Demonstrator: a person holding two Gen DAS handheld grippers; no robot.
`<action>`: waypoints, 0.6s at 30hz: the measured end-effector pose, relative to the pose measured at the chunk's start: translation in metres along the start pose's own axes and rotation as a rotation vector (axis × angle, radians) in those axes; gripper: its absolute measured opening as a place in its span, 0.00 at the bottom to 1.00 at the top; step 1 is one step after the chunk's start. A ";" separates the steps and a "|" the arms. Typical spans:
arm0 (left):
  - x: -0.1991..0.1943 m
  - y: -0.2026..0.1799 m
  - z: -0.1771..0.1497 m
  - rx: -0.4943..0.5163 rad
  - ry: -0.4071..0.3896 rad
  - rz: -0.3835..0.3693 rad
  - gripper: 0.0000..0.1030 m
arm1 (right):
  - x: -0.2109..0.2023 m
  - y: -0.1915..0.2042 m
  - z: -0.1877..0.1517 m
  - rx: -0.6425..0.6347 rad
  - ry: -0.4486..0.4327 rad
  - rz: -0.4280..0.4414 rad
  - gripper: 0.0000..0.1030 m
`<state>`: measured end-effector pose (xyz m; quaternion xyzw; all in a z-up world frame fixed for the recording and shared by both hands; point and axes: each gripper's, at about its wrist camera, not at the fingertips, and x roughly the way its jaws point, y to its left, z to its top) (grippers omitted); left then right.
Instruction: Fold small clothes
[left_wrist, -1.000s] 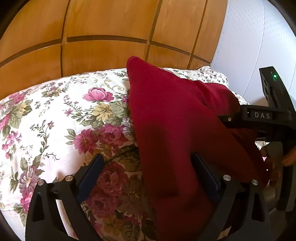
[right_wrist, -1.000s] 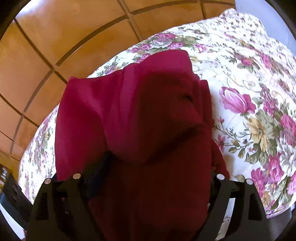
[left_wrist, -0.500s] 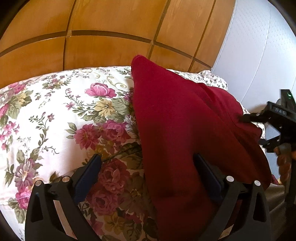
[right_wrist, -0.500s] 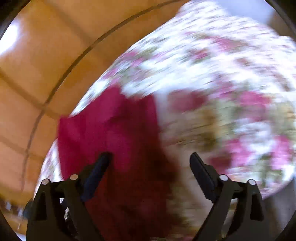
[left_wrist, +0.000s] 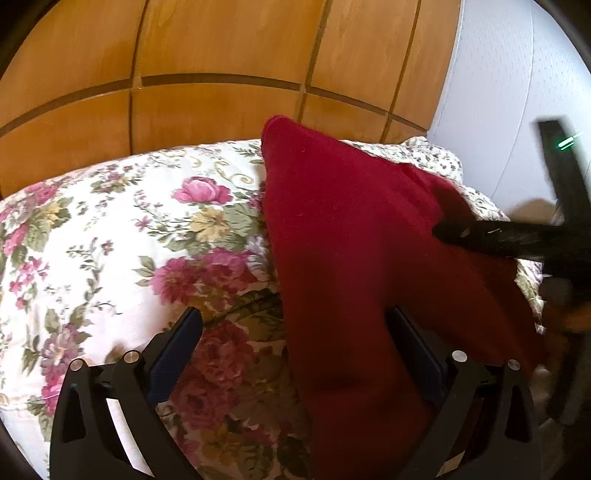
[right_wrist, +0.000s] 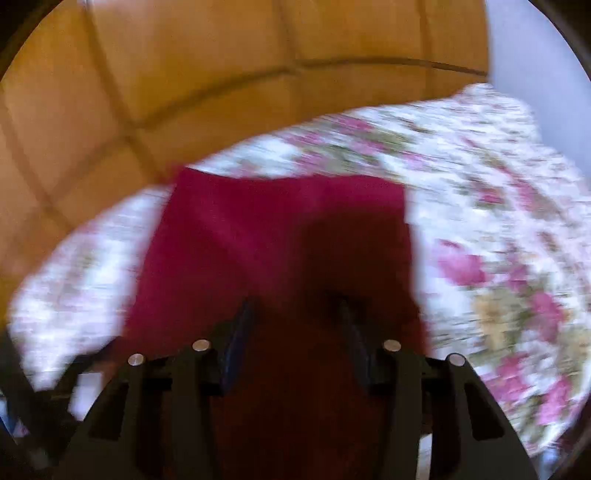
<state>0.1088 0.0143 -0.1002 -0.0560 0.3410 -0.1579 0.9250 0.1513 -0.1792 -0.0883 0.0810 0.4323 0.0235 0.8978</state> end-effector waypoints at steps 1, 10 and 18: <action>0.002 0.001 0.001 -0.007 0.005 -0.008 0.96 | 0.004 -0.008 0.001 0.030 -0.005 0.030 0.29; -0.013 0.021 -0.002 -0.119 0.001 -0.093 0.96 | -0.052 -0.008 0.000 0.037 -0.163 0.094 0.81; -0.017 0.021 0.013 -0.176 0.018 -0.177 0.96 | -0.049 -0.048 -0.001 0.230 -0.073 0.105 0.95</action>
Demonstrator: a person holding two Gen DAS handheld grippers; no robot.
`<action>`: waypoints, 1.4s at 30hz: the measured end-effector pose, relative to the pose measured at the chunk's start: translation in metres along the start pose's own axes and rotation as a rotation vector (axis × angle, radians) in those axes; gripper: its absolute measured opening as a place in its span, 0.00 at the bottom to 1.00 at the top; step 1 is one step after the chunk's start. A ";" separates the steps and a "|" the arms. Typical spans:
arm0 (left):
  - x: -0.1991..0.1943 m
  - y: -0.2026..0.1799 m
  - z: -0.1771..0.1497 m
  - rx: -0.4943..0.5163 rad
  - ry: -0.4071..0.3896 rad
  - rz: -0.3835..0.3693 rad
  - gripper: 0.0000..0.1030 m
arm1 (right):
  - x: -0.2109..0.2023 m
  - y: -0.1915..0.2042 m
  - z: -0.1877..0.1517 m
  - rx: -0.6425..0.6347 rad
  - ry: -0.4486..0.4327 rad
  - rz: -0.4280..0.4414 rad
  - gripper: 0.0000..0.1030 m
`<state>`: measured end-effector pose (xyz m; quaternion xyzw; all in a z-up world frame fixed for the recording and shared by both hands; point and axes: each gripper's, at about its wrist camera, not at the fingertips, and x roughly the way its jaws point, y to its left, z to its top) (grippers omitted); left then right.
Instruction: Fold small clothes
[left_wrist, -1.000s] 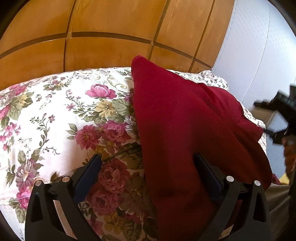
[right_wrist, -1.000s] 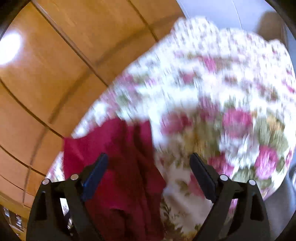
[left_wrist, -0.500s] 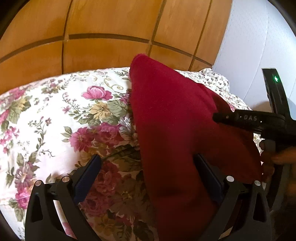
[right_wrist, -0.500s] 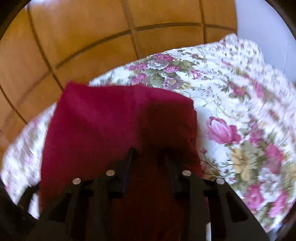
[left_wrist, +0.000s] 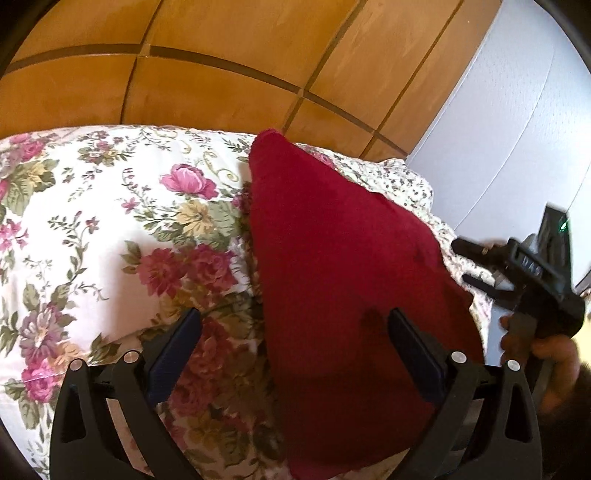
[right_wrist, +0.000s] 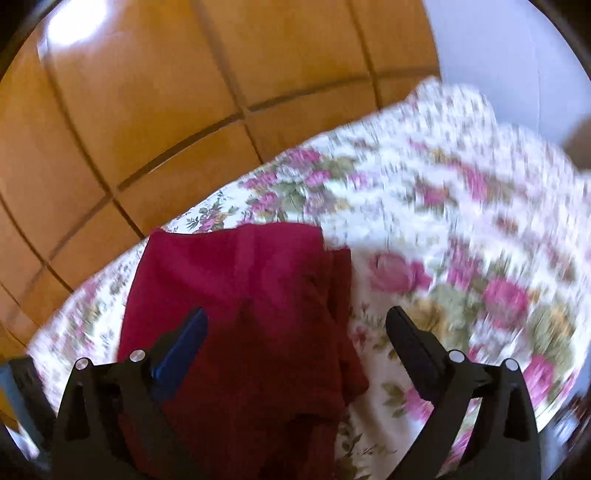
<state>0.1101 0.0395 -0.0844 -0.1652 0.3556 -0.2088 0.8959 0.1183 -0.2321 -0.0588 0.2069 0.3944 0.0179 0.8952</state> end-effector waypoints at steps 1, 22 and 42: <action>0.001 -0.002 0.002 -0.003 0.005 -0.007 0.96 | 0.004 -0.004 -0.001 0.024 0.026 0.010 0.95; 0.043 0.003 0.017 -0.045 0.205 -0.167 0.86 | 0.021 -0.015 -0.013 0.070 0.146 -0.009 0.97; 0.057 0.009 0.021 -0.137 0.295 -0.308 0.87 | 0.030 -0.056 -0.030 0.349 0.251 0.181 0.97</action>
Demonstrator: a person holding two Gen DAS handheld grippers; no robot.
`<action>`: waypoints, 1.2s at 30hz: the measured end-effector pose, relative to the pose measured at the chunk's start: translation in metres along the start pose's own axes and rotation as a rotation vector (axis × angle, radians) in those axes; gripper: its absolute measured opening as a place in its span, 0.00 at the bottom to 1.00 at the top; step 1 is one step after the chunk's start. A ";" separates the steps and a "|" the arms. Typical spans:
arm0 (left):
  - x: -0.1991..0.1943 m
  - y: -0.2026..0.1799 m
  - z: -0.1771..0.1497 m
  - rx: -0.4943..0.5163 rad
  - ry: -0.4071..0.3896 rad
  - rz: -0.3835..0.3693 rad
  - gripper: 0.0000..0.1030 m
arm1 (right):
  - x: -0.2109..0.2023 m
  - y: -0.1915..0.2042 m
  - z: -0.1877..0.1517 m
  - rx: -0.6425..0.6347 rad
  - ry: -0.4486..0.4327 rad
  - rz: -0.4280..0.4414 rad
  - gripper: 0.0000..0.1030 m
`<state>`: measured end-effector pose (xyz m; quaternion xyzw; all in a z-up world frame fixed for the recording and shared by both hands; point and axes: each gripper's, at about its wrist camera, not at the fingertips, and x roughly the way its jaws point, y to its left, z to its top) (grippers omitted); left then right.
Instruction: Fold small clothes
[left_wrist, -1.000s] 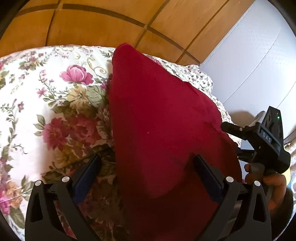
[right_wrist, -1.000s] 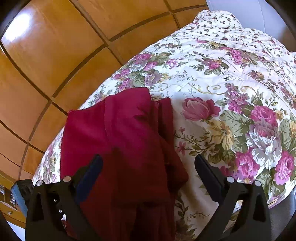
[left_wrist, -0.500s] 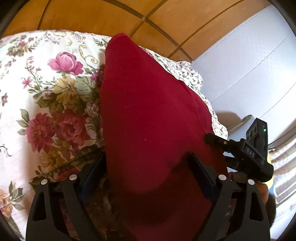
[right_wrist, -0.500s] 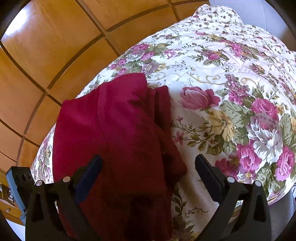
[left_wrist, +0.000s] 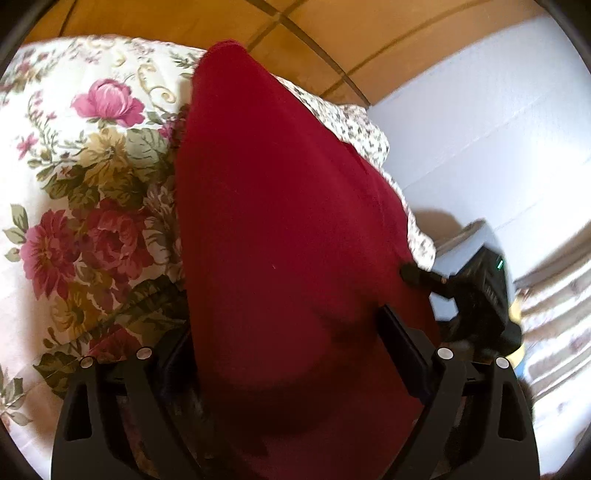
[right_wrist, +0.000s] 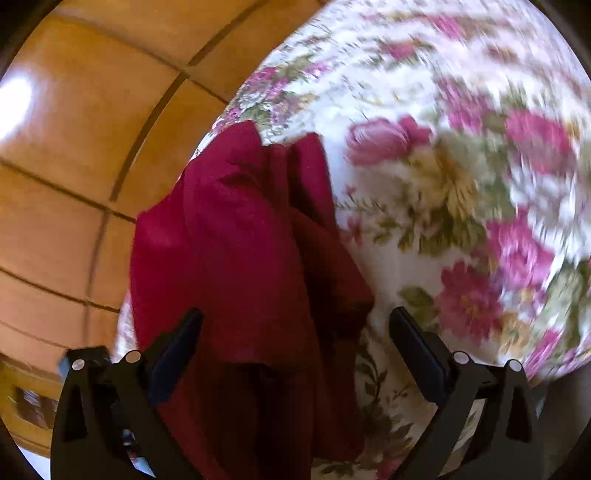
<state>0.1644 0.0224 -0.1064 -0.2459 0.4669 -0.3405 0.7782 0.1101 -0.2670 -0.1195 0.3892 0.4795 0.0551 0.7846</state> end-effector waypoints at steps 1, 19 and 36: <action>0.001 0.000 0.000 -0.005 -0.001 -0.002 0.87 | -0.001 -0.001 0.001 0.008 0.000 0.010 0.96; 0.001 -0.024 -0.005 0.152 -0.045 0.155 0.54 | 0.017 0.029 -0.007 -0.190 -0.036 -0.034 0.58; -0.046 -0.055 -0.030 0.377 -0.236 0.313 0.49 | 0.022 0.085 -0.023 -0.400 -0.124 0.034 0.50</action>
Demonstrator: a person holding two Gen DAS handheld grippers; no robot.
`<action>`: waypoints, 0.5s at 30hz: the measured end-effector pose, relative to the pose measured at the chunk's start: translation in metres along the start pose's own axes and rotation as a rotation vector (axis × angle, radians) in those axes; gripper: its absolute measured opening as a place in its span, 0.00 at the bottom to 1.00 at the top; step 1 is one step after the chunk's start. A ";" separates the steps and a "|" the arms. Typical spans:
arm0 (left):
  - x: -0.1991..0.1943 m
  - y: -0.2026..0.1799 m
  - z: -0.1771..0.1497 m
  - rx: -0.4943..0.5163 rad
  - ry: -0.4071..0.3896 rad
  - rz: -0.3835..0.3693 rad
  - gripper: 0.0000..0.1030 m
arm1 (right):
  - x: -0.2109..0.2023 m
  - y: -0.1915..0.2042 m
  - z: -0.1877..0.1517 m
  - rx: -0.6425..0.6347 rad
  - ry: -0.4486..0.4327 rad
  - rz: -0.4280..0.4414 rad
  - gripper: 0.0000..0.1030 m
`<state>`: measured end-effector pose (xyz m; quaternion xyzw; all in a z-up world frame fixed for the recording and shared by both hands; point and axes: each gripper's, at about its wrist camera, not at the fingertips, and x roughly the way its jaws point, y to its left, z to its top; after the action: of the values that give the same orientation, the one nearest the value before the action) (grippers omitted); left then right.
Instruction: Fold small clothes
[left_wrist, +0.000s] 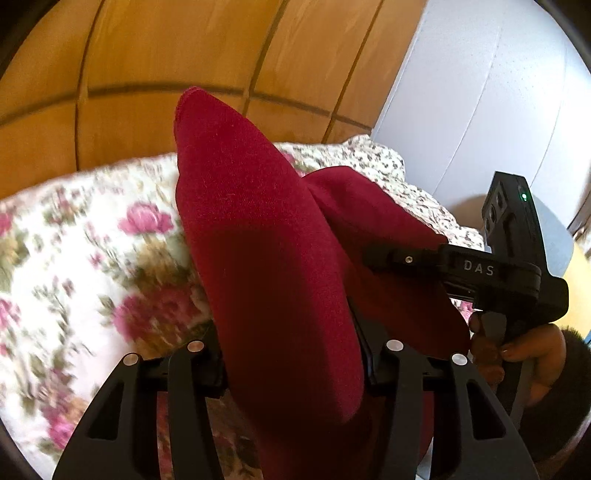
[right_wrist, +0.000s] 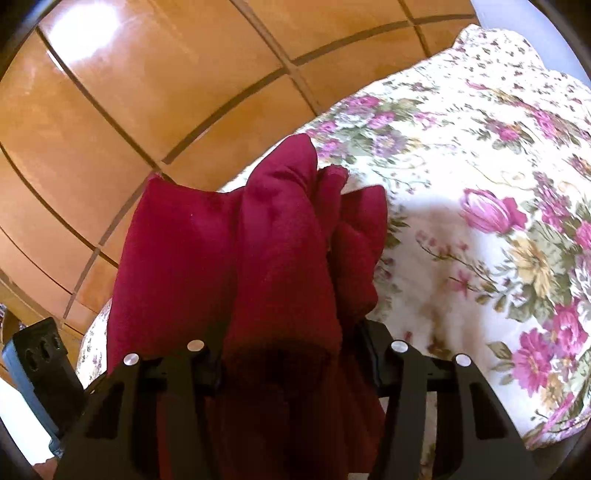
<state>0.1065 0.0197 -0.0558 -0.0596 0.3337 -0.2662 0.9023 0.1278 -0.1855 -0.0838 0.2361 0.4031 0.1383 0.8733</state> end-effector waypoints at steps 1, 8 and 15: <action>-0.001 0.000 0.000 0.012 -0.008 0.006 0.49 | 0.001 0.003 0.002 -0.009 -0.013 0.007 0.50; 0.008 0.006 0.020 0.035 -0.048 0.031 0.49 | 0.012 0.015 0.028 -0.074 -0.097 -0.001 0.50; 0.037 0.007 0.058 0.062 -0.075 0.068 0.49 | 0.029 0.012 0.059 -0.110 -0.173 -0.016 0.49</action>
<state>0.1692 0.0020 -0.0344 -0.0301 0.2929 -0.2430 0.9243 0.1906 -0.1808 -0.0628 0.1955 0.3197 0.1322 0.9177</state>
